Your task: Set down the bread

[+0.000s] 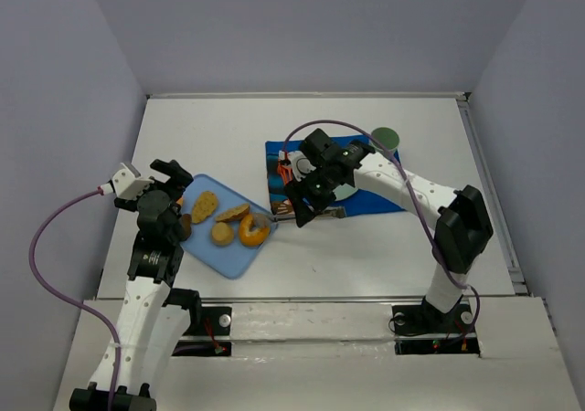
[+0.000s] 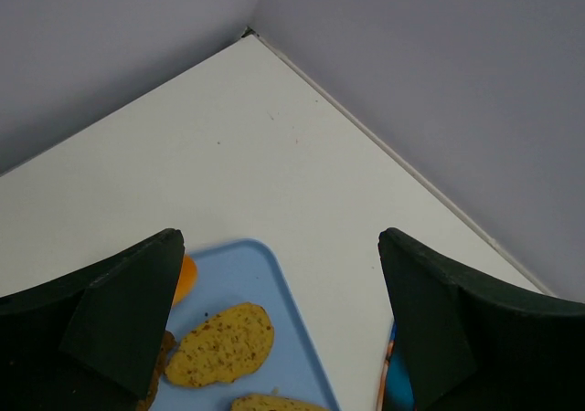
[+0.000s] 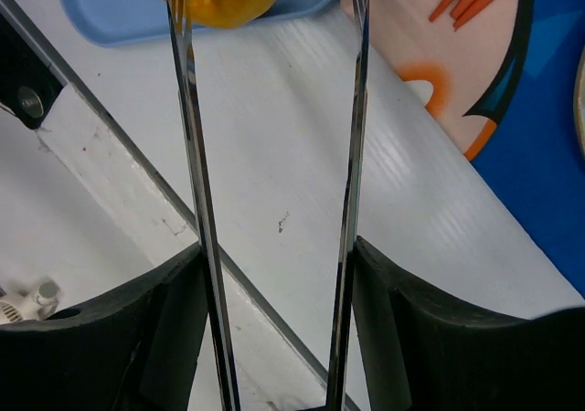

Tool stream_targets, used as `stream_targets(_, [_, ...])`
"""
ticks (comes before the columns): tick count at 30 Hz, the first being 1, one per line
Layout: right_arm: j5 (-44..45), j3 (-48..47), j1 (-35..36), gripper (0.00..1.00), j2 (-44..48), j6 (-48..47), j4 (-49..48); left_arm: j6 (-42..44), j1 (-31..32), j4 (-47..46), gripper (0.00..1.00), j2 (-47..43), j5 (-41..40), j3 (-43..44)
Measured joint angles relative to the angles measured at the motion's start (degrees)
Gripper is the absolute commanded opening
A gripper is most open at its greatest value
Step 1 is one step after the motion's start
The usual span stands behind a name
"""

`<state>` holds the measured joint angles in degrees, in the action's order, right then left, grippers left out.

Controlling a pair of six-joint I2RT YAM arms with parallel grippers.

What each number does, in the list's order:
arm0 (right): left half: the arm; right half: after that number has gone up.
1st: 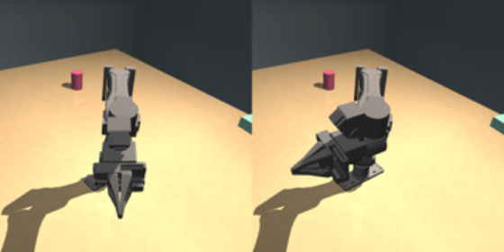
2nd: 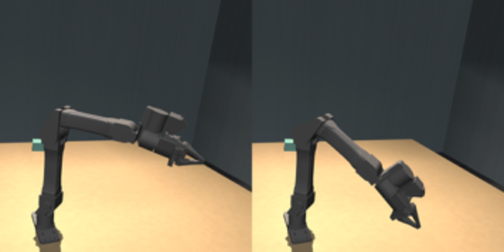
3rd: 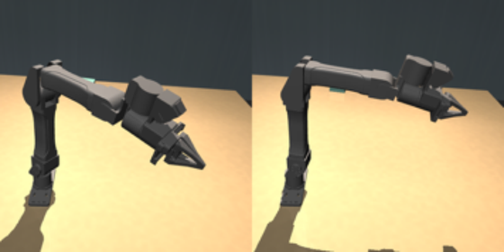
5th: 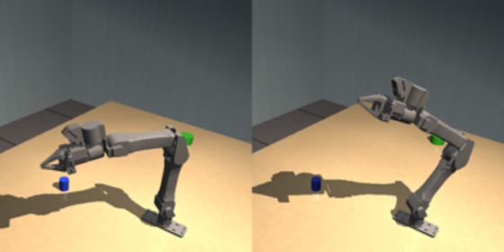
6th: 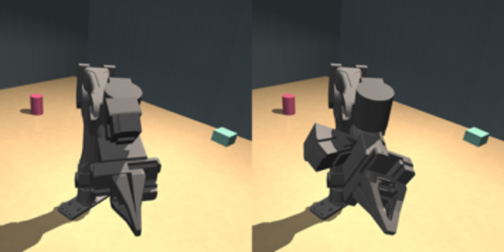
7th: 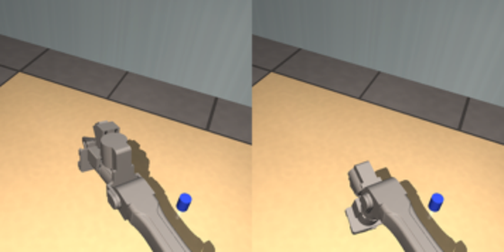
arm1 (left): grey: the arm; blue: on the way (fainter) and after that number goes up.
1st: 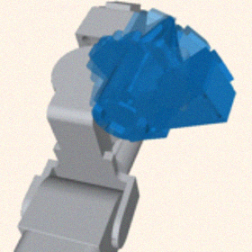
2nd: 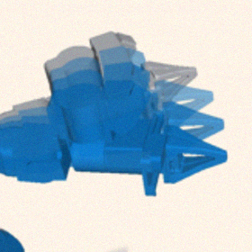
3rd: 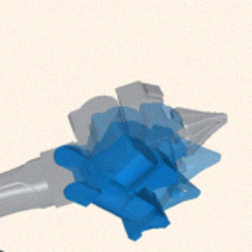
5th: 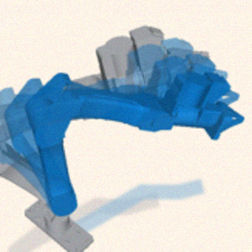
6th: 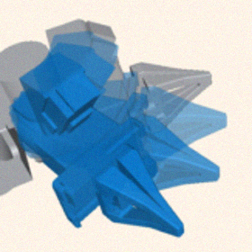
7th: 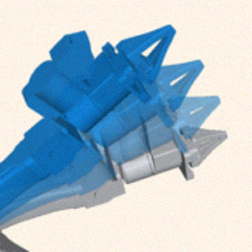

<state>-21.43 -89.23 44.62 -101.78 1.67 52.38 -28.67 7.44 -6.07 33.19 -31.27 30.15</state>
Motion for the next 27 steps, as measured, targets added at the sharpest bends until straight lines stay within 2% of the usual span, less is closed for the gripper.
stream_targets(10, [-3.3,0.0,0.9,0.58,-2.1,3.1,-0.5,-0.4,0.0,0.1,0.99,-0.3,0.2,0.0])
stream_targets(14, [-3.9,0.1,0.9,0.47,-2.8,4.6,-0.7,-0.5,0.0,0.4,0.99,-1.2,0.2,0.0])
stream_targets(20, [-4.6,0.2,0.9,0.25,-3.4,6.1,-1.2,-0.8,0.0,0.4,0.99,-1.9,0.2,0.0])
stream_targets(27, [-4.2,0.2,0.9,0.1,-3.4,7.1,-1.4,-0.9,0.0,0.4,0.99,-2.3,0.2,0.0])
